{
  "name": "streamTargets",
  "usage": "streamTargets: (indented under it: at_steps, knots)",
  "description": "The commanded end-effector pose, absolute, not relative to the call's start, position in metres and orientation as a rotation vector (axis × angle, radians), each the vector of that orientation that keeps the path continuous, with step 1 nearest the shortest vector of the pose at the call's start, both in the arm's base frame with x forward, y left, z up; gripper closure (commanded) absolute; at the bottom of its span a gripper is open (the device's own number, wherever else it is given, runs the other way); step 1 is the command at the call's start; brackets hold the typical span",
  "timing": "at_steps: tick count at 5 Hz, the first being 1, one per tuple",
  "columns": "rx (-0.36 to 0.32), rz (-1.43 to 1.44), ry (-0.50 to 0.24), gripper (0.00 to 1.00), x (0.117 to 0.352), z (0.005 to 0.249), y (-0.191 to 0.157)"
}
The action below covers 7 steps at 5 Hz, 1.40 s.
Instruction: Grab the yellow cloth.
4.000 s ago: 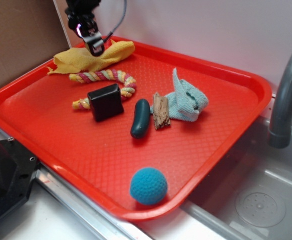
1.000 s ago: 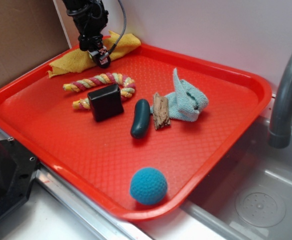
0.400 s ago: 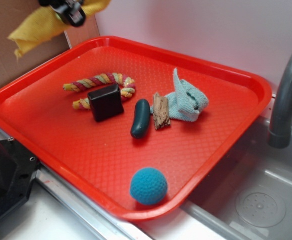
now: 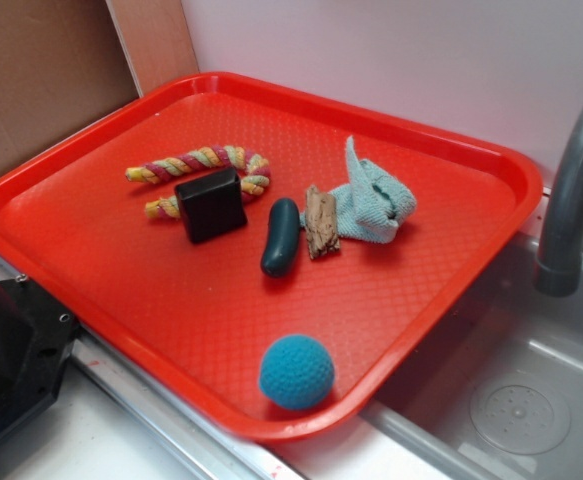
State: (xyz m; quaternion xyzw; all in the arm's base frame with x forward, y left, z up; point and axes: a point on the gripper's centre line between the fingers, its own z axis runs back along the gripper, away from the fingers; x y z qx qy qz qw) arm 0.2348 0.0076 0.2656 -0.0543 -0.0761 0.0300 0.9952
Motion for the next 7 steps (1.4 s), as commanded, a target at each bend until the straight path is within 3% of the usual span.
streamTargets:
  at_steps: [1, 2, 3, 4, 5, 7]
  knots:
    - [-0.112, 0.02, -0.081, 1.0, 0.234, 0.327, -0.016]
    - [-0.067, 0.028, -0.106, 1.0, 0.224, 0.323, -0.02]
    - [-0.012, 0.043, -0.097, 1.0, 0.223, 0.295, -0.019]
    - [0.037, 0.055, -0.072, 1.0, 0.233, 0.244, -0.015]
    - [0.085, 0.051, -0.073, 1.0, 0.247, 0.213, -0.017]
    - [0.066, 0.045, -0.083, 1.0, 0.25, 0.208, -0.022]
